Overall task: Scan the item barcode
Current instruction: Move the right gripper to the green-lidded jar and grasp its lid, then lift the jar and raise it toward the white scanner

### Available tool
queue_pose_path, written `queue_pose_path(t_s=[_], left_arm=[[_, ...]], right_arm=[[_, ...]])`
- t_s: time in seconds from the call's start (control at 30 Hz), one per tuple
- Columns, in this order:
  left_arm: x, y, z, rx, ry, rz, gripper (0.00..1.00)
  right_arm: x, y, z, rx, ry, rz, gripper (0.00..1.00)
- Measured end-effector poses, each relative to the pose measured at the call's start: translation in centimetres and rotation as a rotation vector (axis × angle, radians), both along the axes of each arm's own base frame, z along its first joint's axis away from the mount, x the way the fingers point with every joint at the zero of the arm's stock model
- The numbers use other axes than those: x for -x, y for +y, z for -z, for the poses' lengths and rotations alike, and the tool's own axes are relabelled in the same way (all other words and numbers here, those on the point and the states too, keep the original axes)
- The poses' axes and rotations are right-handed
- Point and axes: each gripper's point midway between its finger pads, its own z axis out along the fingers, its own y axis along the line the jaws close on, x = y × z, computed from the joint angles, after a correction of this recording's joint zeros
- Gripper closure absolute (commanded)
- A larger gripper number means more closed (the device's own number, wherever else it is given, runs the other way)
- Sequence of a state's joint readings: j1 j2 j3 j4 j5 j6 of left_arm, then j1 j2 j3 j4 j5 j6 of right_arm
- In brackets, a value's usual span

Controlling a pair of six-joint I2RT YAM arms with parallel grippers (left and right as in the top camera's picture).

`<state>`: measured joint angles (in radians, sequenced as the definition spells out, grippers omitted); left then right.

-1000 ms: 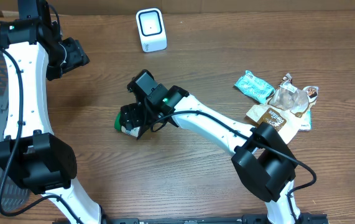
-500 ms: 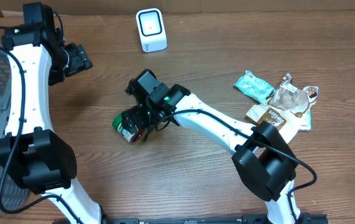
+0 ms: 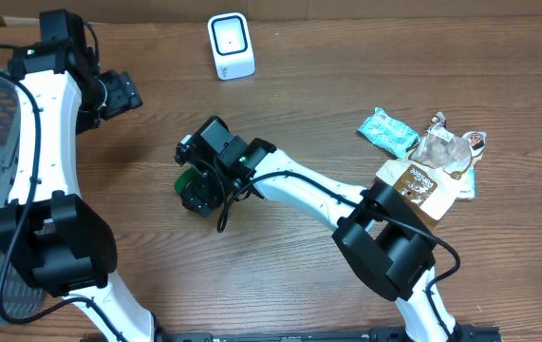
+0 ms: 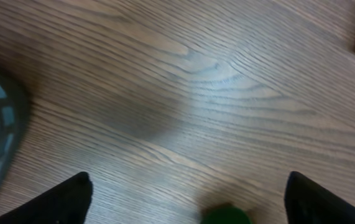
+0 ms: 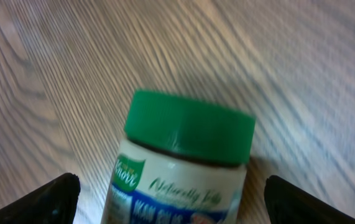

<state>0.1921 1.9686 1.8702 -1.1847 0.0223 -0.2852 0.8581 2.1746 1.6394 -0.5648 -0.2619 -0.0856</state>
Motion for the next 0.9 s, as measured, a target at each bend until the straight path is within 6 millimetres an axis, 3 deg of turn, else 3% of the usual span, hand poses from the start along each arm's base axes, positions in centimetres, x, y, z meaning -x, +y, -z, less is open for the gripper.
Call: queue_pose_path(t_s=[0.17,0.3,0.47,0.6,0.9], left_arm=[[0.3,2.2,0.0,-0.009,-0.005,-0.052,0.00],[0.7,3.6,0.0,-0.016,-0.003,-0.085,0.00],[0.7,3.8,0.0,-0.019,-0.003,-0.088,0.00],[0.7,3.7,0.0,-0.019,-0.003,-0.087,0.00],[0.7,3.7,0.0,-0.019,-0.003,-0.087,0.01]], right_arm=[[-1.0,1.4,-0.8,-0.063,-0.042,0.015,0.08],[-1.2,1.5,0.2,-0.058,-0.036,0.024,0.09],[-1.2,1.6,1.8,-0.038,-0.029,0.026,0.17],[-1.4,1.9,1.7,-0.050,-0.043,0.024,0.32],[-1.4,1.9,1.6,-0.053,-0.040,0.029,0.43]])
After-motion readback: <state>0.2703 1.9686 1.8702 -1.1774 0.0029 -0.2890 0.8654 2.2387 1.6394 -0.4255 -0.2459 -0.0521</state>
